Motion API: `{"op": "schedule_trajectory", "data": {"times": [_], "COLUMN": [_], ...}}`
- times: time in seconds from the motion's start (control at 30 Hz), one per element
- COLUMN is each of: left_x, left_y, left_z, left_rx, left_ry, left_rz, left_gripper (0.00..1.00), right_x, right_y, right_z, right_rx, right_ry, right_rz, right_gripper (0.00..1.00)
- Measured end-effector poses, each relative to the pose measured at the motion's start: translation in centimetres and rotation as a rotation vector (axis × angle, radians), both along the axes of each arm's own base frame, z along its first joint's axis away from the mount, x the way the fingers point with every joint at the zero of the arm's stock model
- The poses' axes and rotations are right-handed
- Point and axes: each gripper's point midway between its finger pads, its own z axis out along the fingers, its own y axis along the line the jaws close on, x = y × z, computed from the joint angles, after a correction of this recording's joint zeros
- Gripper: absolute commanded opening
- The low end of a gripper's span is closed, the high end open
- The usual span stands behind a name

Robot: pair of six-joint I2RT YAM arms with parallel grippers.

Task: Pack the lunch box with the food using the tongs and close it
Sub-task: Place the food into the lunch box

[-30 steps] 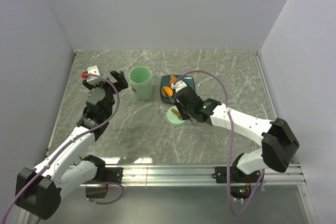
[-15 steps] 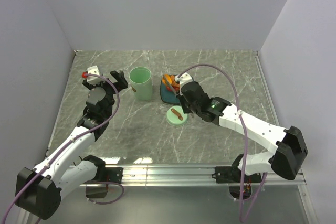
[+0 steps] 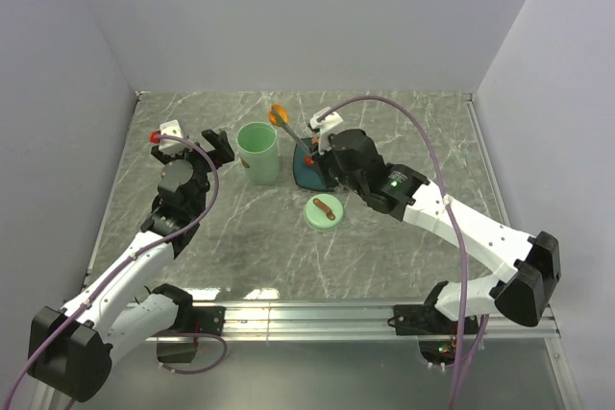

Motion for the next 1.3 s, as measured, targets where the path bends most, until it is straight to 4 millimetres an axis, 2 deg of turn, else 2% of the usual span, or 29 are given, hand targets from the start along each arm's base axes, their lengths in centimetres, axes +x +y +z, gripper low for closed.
{"op": "schedule_trajectory", "data": {"times": [0.1, 0.23, 0.4, 0.53, 0.6, 0.67, 0.93, 1.13, 1.3], "left_x": [0.0, 0.0, 0.0, 0.0, 0.0, 0.0, 0.0, 0.0, 0.0], "left_y": [0.0, 0.0, 0.0, 0.0, 0.0, 0.0, 0.0, 0.0, 0.0], "left_z": [-0.1, -0.1, -0.1, -0.1, -0.1, -0.1, -0.1, -0.1, -0.1], "left_rx": [0.001, 0.001, 0.001, 0.001, 0.001, 0.001, 0.001, 0.001, 0.001], "left_ry": [0.002, 0.002, 0.002, 0.002, 0.002, 0.002, 0.002, 0.002, 0.003], "left_rz": [0.000, 0.000, 0.000, 0.000, 0.000, 0.000, 0.000, 0.000, 0.000], "left_gripper": [0.99, 0.99, 1.00, 0.99, 0.99, 0.99, 1.00, 0.99, 0.99], "right_x": [-0.1, -0.1, -0.2, 0.1, 0.3, 0.3, 0.4, 0.4, 0.5], "right_y": [1.4, 2.4, 3.1, 3.8, 4.0, 4.1, 4.2, 4.2, 4.3], "right_z": [0.4, -0.6, -2.2, -2.4, -2.3, -2.2, -1.9, -1.9, -1.7], "right_rx": [0.012, -0.002, -0.038, -0.046, -0.044, -0.044, -0.045, -0.046, -0.041], "right_ry": [-0.008, 0.016, 0.044, 0.050, 0.046, 0.043, 0.034, 0.032, 0.026], "right_rz": [0.042, 0.076, 0.109, 0.128, 0.133, 0.136, 0.143, 0.143, 0.142], "right_gripper": [0.00, 0.00, 0.06, 0.09, 0.17, 0.24, 0.35, 0.41, 0.42]}}
